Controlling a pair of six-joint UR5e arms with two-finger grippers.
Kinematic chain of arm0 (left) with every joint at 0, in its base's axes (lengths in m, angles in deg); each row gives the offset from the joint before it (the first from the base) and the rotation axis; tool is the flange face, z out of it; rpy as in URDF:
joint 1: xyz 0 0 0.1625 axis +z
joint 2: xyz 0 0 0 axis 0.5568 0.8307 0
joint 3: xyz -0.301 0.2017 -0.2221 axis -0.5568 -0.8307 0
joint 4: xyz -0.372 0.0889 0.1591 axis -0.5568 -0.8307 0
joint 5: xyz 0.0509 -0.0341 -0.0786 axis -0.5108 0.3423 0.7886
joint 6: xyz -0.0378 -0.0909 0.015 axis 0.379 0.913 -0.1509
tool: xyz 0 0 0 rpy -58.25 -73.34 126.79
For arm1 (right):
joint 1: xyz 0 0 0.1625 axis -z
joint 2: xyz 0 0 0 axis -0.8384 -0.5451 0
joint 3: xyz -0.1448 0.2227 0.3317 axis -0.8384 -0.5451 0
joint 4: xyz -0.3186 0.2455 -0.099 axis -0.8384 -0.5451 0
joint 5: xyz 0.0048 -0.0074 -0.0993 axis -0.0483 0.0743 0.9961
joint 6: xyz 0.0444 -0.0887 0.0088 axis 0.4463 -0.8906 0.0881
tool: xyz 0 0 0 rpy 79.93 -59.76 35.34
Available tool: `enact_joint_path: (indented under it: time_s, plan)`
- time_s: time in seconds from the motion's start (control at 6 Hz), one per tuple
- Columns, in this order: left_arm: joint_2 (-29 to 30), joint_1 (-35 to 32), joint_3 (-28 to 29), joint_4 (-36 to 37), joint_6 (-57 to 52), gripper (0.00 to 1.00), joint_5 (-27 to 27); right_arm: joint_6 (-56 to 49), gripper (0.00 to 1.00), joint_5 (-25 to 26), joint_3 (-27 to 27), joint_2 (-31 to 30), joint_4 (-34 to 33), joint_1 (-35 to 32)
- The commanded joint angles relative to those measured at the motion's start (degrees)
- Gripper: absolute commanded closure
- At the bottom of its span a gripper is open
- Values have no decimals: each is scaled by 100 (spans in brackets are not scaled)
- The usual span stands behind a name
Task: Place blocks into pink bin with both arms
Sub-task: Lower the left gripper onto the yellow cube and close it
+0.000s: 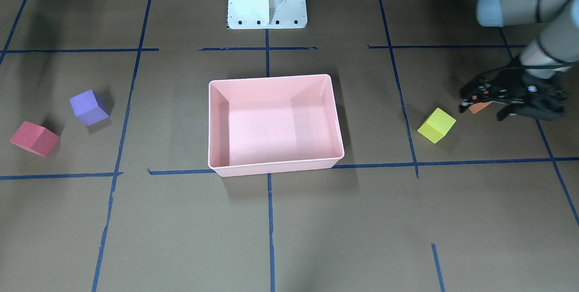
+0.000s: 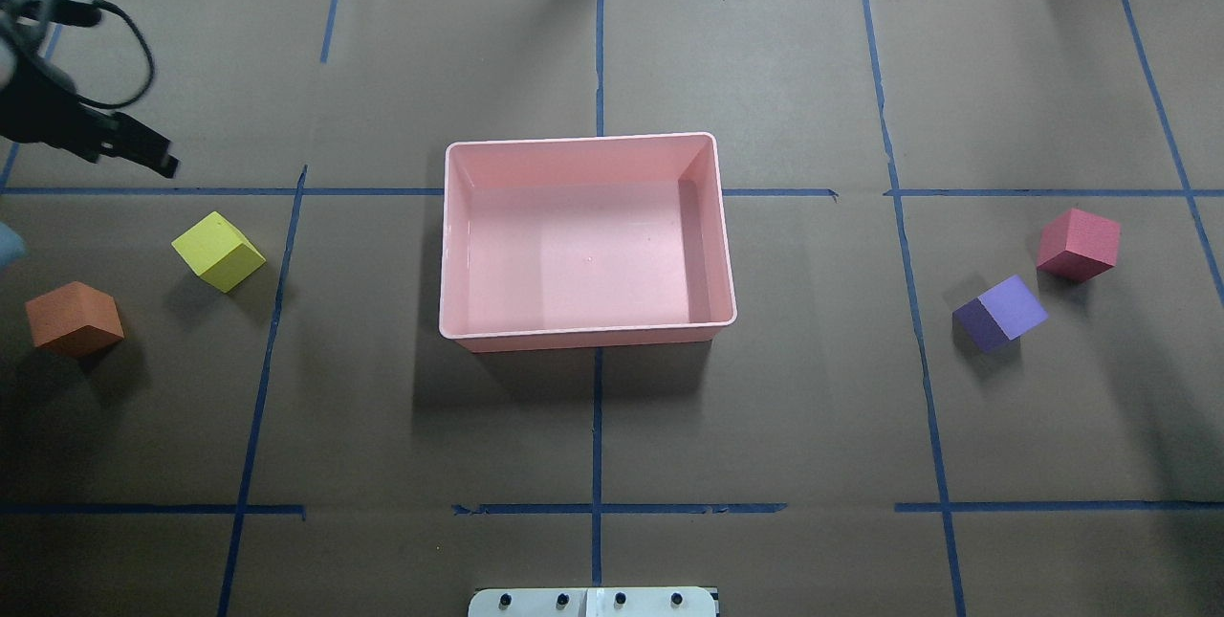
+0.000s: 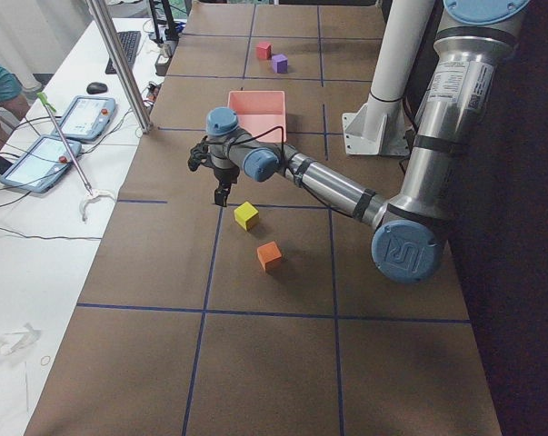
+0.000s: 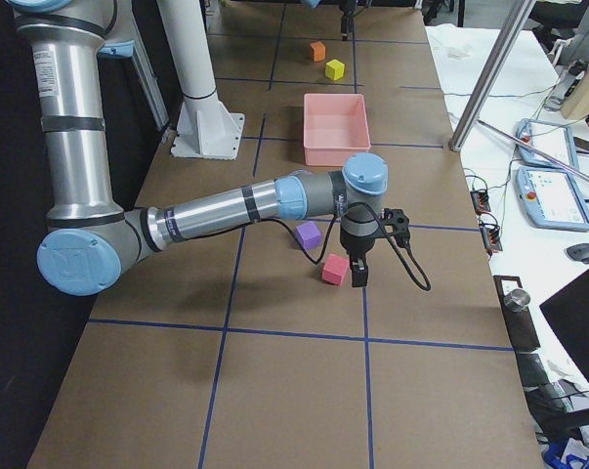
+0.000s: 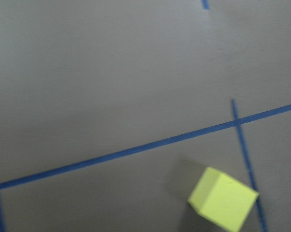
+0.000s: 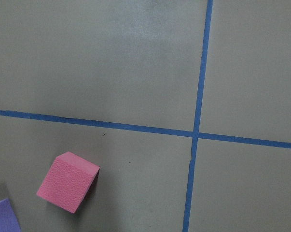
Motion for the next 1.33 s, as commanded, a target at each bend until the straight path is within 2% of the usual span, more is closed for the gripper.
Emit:
enact_joint_path:
  time_s: [0.0, 0.33, 0.83, 1.17]
  plan:
    - [-16, 314, 113, -615, -1044, 0, -162, 12, 0, -16, 17, 1, 0, 0]
    - [-173, 375, 148, -651, -2243, 0, -196, 12, 0, -24, 17, -8, 0, 0]
    - [-192, 681, 464, -756, -2346, 0, -293, 12, 0, -24, 8, -17, 0, -8]
    - [-192, 744, 894, -1221, -2319, 0, -320, 12, 0, -24, 8, -34, 0, 0]
